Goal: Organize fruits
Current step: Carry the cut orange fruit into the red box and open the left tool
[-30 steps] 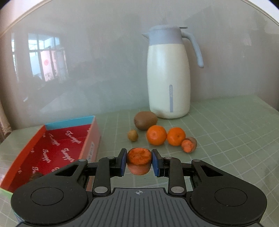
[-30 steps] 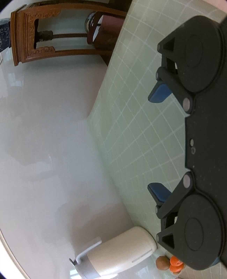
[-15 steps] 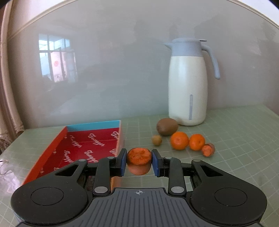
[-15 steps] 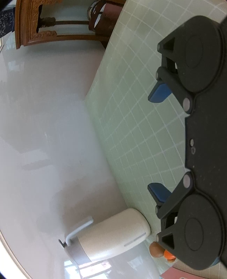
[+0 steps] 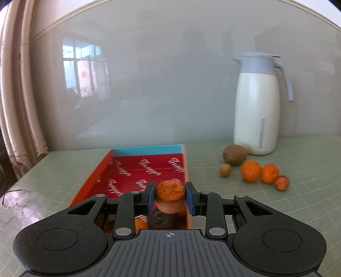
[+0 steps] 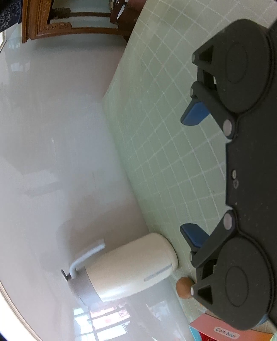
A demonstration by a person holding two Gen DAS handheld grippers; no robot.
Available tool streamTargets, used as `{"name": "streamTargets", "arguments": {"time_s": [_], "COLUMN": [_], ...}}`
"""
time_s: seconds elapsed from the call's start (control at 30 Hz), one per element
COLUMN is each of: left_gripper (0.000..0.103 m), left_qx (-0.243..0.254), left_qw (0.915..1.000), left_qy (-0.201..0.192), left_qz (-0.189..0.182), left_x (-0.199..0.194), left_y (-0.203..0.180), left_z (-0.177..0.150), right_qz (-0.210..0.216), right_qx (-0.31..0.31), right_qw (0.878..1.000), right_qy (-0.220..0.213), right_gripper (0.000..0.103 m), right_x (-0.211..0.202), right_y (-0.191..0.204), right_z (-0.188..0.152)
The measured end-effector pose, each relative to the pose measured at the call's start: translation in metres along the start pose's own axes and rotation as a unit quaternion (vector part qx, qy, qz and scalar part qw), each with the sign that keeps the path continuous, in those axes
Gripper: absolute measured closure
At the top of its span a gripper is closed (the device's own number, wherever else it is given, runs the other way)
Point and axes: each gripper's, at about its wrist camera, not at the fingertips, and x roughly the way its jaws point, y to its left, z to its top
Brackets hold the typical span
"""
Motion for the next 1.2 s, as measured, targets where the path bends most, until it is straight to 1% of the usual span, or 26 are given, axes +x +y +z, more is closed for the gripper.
{"name": "streamTargets", "arguments": {"time_s": [0.2, 0.43, 0.7, 1.03, 1.2], "left_gripper": [0.073, 0.073, 0.073, 0.073, 0.073], "left_qx": [-0.017, -0.056, -0.077, -0.098, -0.098], "left_qw": [0.9996, 0.9973, 0.9946, 0.9912, 0.9912], "left_qy": [0.006, 0.017, 0.029, 0.037, 0.032], "left_qz": [0.021, 0.045, 0.064, 0.081, 0.083], "left_x": [0.006, 0.016, 0.028, 0.039, 0.039], "left_y": [0.025, 0.059, 0.082, 0.092, 0.09], "left_z": [-0.006, -0.014, -0.024, -0.029, -0.03], "right_qz": [0.014, 0.025, 0.031, 0.021, 0.016], "right_qx": [-0.011, -0.021, -0.034, -0.04, -0.034], "right_qw": [1.0, 0.999, 0.999, 0.999, 0.999], "right_qy": [0.004, 0.01, 0.016, 0.014, 0.012], "right_gripper": [0.004, 0.004, 0.004, 0.004, 0.004], "right_x": [0.001, 0.002, 0.004, 0.004, 0.003], "right_y": [0.021, 0.04, 0.053, 0.043, 0.034], "right_z": [-0.004, -0.008, -0.015, -0.014, -0.012]}}
